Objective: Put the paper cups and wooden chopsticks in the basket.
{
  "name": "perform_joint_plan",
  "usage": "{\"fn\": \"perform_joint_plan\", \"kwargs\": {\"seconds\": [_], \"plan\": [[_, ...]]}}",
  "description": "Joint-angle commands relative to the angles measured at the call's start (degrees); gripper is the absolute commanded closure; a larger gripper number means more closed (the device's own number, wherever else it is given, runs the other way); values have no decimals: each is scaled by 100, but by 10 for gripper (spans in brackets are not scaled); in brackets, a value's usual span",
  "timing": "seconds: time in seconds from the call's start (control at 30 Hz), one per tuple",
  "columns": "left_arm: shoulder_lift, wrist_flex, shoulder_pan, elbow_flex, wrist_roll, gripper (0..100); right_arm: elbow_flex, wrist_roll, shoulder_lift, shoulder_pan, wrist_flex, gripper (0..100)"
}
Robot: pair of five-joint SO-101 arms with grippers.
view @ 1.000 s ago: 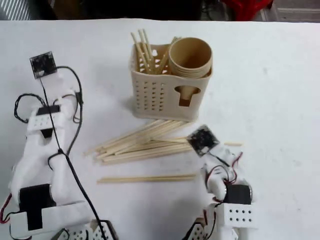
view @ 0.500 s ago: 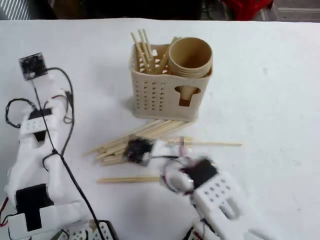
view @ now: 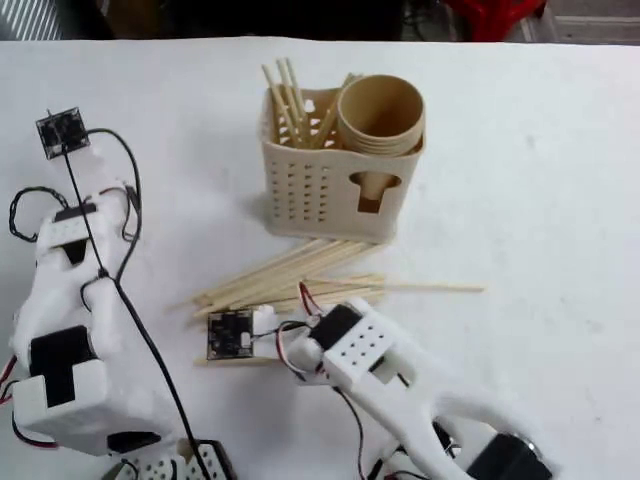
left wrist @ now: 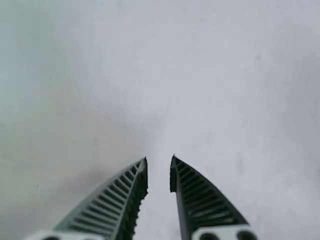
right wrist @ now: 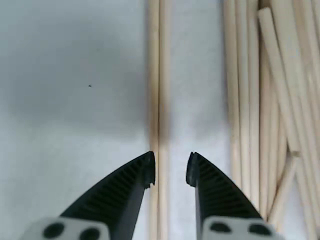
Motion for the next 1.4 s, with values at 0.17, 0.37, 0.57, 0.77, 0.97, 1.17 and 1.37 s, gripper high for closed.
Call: {"fn": "perform_joint_plan", "kwargs": {"seconds": [0.17,0.37,0.57,0.77,0.97,1.17,1.37], "plan": [[-13,105,40,-299,-53,905,-281,44,1095,321,-936,920],[-13,123,40,-290,-53,905,-334,-53,1393,602,-1077,980],[-4,123,40,-281,-53,905,-677,-563,1174,1437,-1042,983],[13,114,40,-308,-53,905,-659,-879,31,1631,-444,983],[13,97,40,-308,-53,904,-659,-888,-1824,1024,848,983],[13,97,40,-299,-53,903,-774,-888,-3248,804,1156,983],[13,88,40,-299,-53,903,-1521,-1407,-3433,804,1420,983]]}}
